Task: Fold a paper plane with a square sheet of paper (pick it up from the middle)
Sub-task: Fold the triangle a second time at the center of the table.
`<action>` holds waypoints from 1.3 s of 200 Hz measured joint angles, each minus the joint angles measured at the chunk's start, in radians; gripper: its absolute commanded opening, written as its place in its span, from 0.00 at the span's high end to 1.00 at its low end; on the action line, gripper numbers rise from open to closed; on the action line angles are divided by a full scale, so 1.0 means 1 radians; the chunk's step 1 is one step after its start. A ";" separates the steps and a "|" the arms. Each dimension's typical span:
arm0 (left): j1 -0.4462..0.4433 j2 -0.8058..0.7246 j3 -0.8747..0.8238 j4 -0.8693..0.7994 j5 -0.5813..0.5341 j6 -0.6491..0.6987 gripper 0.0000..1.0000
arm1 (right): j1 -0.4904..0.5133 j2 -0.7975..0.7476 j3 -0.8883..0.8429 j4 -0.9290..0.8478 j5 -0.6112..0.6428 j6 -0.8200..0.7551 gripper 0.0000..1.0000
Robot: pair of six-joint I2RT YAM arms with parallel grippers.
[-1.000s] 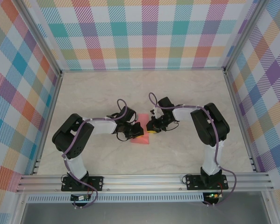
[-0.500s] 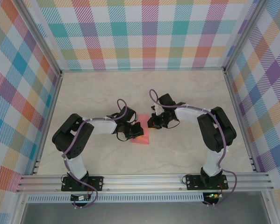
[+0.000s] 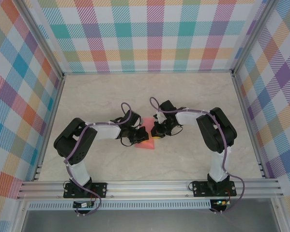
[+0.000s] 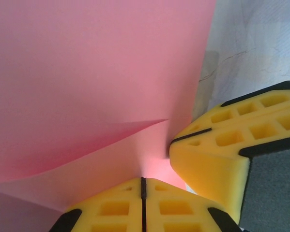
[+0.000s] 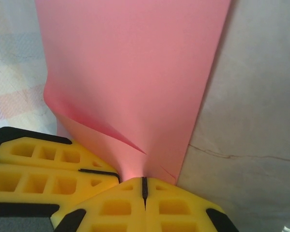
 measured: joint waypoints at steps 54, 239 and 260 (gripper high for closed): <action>0.000 -0.077 0.012 -0.005 -0.061 0.042 0.93 | 0.000 0.005 0.015 -0.023 0.016 -0.019 0.97; 0.064 -0.074 -0.062 -0.007 -0.172 0.168 0.91 | 0.008 0.008 0.024 -0.040 0.045 -0.090 0.99; 0.121 -0.096 -0.082 -0.011 -0.177 0.183 0.91 | 0.008 0.008 0.024 -0.040 0.045 -0.092 0.99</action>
